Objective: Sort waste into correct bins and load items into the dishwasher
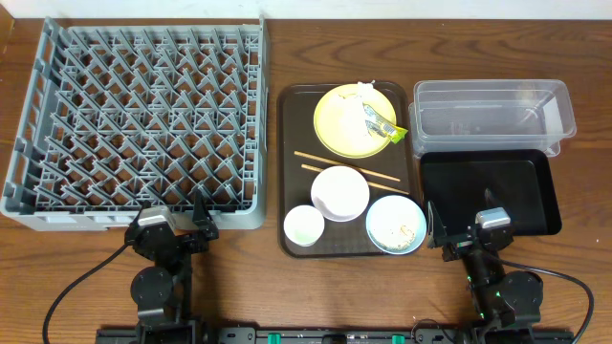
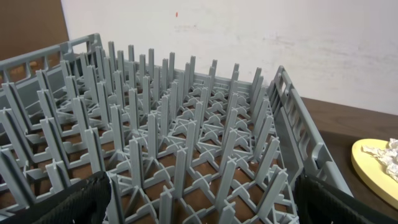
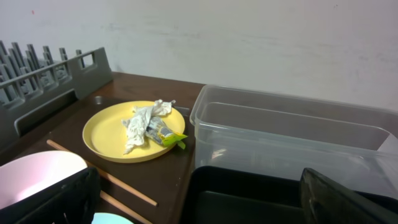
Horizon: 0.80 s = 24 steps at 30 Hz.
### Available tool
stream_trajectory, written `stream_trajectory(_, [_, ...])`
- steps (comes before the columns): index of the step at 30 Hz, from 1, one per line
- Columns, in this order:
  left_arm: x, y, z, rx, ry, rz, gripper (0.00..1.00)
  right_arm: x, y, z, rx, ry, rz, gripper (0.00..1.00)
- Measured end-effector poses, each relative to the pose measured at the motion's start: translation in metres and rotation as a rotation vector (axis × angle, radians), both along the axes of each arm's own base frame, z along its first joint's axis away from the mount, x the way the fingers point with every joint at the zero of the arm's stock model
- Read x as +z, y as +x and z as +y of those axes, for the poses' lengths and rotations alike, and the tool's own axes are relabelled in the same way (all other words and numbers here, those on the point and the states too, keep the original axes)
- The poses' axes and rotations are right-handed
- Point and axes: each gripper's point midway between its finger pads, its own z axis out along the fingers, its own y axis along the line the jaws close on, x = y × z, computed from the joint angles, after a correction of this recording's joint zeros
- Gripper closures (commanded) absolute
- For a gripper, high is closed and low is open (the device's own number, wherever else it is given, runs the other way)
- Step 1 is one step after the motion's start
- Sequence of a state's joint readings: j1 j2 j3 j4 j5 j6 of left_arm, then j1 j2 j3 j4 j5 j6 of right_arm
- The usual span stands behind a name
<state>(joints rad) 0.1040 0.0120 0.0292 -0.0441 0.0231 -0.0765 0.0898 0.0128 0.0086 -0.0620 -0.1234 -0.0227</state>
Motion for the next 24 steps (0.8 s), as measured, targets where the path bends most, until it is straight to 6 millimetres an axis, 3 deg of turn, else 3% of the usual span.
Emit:
stream_trajectory(19, [0.000, 0.000, 0.000, 0.000, 0.000, 0.000, 0.05, 0.000, 0.000, 0.001, 0.005, 0.001, -0.001, 0.01])
stream_trajectory(24, [0.000, 0.000, 0.000, 0.000, 0.000, 0.000, 0.05, 0.015, -0.002, 0.011, 0.065, 0.020, -0.059, 0.01])
